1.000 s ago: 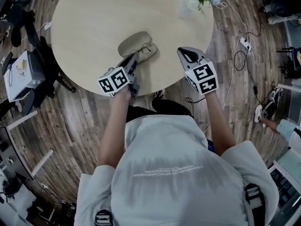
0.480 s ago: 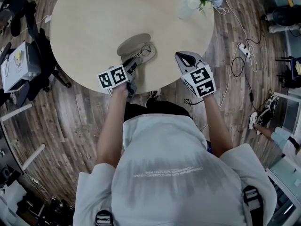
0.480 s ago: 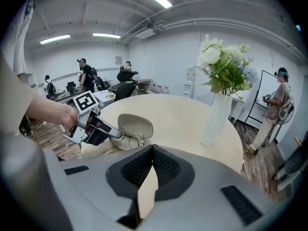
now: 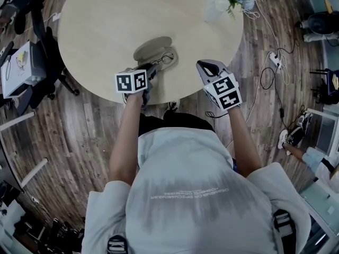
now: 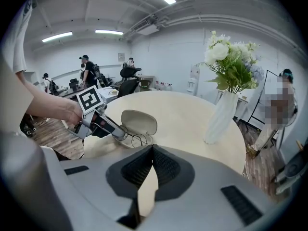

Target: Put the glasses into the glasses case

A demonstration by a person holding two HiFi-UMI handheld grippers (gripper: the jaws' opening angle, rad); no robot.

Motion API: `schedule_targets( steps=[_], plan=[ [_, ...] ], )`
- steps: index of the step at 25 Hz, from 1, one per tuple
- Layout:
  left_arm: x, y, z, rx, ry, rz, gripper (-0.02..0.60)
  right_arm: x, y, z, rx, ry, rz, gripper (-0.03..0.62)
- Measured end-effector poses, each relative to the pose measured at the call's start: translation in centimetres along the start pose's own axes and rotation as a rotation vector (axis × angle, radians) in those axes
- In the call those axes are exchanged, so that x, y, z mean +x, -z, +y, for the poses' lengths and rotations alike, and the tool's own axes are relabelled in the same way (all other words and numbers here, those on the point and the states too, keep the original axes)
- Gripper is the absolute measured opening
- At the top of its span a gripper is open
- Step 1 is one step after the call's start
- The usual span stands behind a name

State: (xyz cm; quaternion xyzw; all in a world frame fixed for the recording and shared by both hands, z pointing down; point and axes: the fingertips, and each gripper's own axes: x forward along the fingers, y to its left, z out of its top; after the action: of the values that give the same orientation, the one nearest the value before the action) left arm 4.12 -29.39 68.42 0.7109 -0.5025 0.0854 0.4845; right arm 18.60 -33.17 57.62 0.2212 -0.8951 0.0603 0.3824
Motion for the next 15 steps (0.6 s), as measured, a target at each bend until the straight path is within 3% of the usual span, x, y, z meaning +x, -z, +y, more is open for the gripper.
schedule_targets(
  steps=[6, 11, 15],
  plan=[
    [0.1, 0.0, 0.7, 0.145, -0.097, 0.042, 0.146, -0.3, 0.8, 0.0, 0.003, 0.007, 0.024, 0.002],
    [0.2, 0.0, 1.0, 0.212, -0.137, 0.054, 0.218, -0.6, 1.6, 0.3, 0.009, 0.007, 0.037, 0.002],
    [-0.3, -1.5, 1.2, 0.279, -0.174, -0.006, 0.253, -0.8, 2.1, 0.7, 0.013, 0.005, 0.043, 0.002]
  ],
)
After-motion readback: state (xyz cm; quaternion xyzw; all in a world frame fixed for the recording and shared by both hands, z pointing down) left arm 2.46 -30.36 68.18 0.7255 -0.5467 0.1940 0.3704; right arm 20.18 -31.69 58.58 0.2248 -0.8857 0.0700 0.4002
